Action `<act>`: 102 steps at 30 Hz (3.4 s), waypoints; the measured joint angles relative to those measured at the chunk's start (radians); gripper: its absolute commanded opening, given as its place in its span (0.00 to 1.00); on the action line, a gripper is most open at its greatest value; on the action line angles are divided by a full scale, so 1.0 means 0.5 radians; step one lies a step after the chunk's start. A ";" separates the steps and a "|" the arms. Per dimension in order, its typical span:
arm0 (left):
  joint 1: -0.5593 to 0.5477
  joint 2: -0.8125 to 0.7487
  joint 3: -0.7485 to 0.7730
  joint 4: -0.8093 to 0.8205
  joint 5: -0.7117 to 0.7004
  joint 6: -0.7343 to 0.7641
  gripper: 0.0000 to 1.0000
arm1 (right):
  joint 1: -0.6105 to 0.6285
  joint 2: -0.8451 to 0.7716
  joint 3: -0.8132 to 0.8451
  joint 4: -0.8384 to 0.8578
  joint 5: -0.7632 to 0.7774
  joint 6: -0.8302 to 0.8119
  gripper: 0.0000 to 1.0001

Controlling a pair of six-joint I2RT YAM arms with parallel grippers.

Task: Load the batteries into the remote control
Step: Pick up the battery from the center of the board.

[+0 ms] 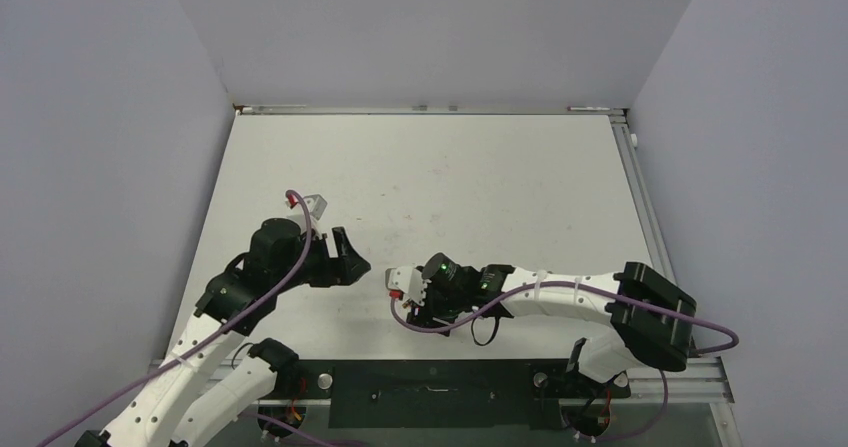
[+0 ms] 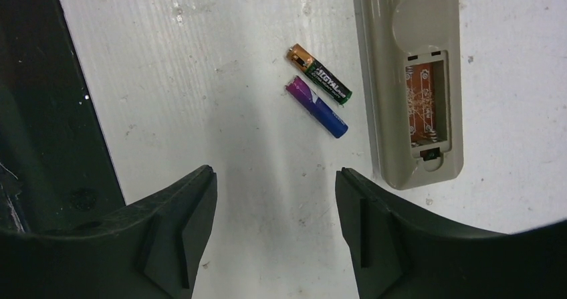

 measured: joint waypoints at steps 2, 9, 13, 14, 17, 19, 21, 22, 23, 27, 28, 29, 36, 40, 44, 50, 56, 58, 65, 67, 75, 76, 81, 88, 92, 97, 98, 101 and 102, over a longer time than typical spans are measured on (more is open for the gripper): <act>0.002 -0.024 0.011 -0.021 -0.002 0.025 0.73 | -0.008 0.024 0.011 -0.001 -0.027 -0.058 0.63; 0.017 -0.080 0.023 -0.040 0.014 0.085 0.74 | -0.118 0.098 0.084 -0.001 -0.154 -0.198 0.60; 0.032 -0.104 0.023 -0.040 0.046 0.097 0.76 | -0.163 0.147 0.100 -0.001 -0.198 -0.256 0.57; 0.036 -0.111 0.023 -0.039 0.056 0.100 0.76 | -0.163 0.161 0.102 -0.002 -0.209 -0.267 0.56; 0.039 -0.121 0.022 -0.037 0.080 0.106 0.76 | -0.160 0.192 0.105 -0.005 -0.239 -0.302 0.55; 0.041 -0.121 0.022 -0.037 0.099 0.116 0.76 | -0.160 0.194 0.105 -0.008 -0.248 -0.323 0.54; 0.050 -0.114 0.022 -0.035 0.116 0.121 0.76 | -0.161 0.195 0.109 -0.008 -0.249 -0.341 0.53; 0.058 -0.111 0.022 -0.035 0.124 0.124 0.76 | -0.161 0.195 0.113 -0.008 -0.252 -0.349 0.53; 0.066 -0.108 0.022 -0.034 0.132 0.125 0.76 | -0.161 0.196 0.119 -0.010 -0.256 -0.356 0.52; 0.107 -0.096 0.019 -0.031 0.175 0.130 0.76 | -0.161 0.231 0.159 -0.008 -0.272 -0.393 0.50; 0.113 -0.096 0.017 -0.026 0.184 0.130 0.76 | -0.161 0.245 0.165 -0.007 -0.275 -0.399 0.50; 0.121 -0.096 0.017 -0.022 0.194 0.131 0.76 | -0.161 0.258 0.169 -0.007 -0.278 -0.404 0.50; 0.158 -0.096 0.016 -0.003 0.222 0.132 0.77 | -0.181 0.326 0.187 -0.008 -0.294 -0.442 0.49; 0.177 -0.096 0.012 0.008 0.243 0.133 0.77 | -0.189 0.327 0.195 -0.008 -0.294 -0.453 0.49; 0.217 -0.089 0.009 0.013 0.269 0.136 0.77 | -0.198 0.346 0.206 -0.007 -0.300 -0.457 0.50; 0.291 -0.069 0.008 0.027 0.335 0.145 0.77 | -0.200 0.399 0.226 -0.007 -0.306 -0.464 0.49; 0.317 -0.063 0.007 0.031 0.365 0.154 0.77 | -0.200 0.423 0.237 0.000 -0.315 -0.463 0.48; 0.320 -0.063 0.005 0.036 0.372 0.156 0.77 | -0.200 0.425 0.238 0.000 -0.317 -0.463 0.46; 0.346 -0.055 -0.006 0.040 0.391 0.169 0.77 | -0.200 0.456 0.269 -0.001 -0.335 -0.461 0.38; 0.352 -0.055 -0.007 0.040 0.401 0.170 0.77 | -0.200 0.456 0.269 -0.002 -0.335 -0.459 0.35; 0.365 -0.049 -0.018 0.041 0.416 0.175 0.77 | -0.173 0.456 0.269 -0.018 -0.333 -0.440 0.27; 0.369 -0.049 -0.018 0.041 0.416 0.175 0.77 | -0.169 0.456 0.269 -0.018 -0.328 -0.439 0.26; 0.372 -0.047 -0.018 0.041 0.417 0.176 0.77 | -0.142 0.455 0.269 -0.020 -0.304 -0.396 0.21; 0.381 -0.034 -0.018 0.041 0.417 0.176 0.77 | -0.078 0.440 0.254 -0.016 -0.243 -0.338 0.10; 0.385 -0.026 -0.018 0.041 0.417 0.176 0.77 | -0.064 0.420 0.237 -0.019 -0.211 -0.311 0.09; 0.391 -0.018 -0.018 0.041 0.417 0.175 0.77 | -0.051 0.362 0.190 -0.056 -0.175 -0.275 0.09; 0.391 -0.018 -0.018 0.041 0.417 0.175 0.77 | -0.049 0.350 0.181 -0.063 -0.169 -0.272 0.09; 0.391 -0.016 -0.018 0.041 0.417 0.175 0.77 | -0.039 0.302 0.155 -0.104 -0.143 -0.251 0.09; 0.391 -0.014 -0.018 0.041 0.417 0.175 0.77 | -0.039 0.274 0.146 -0.118 -0.134 -0.243 0.09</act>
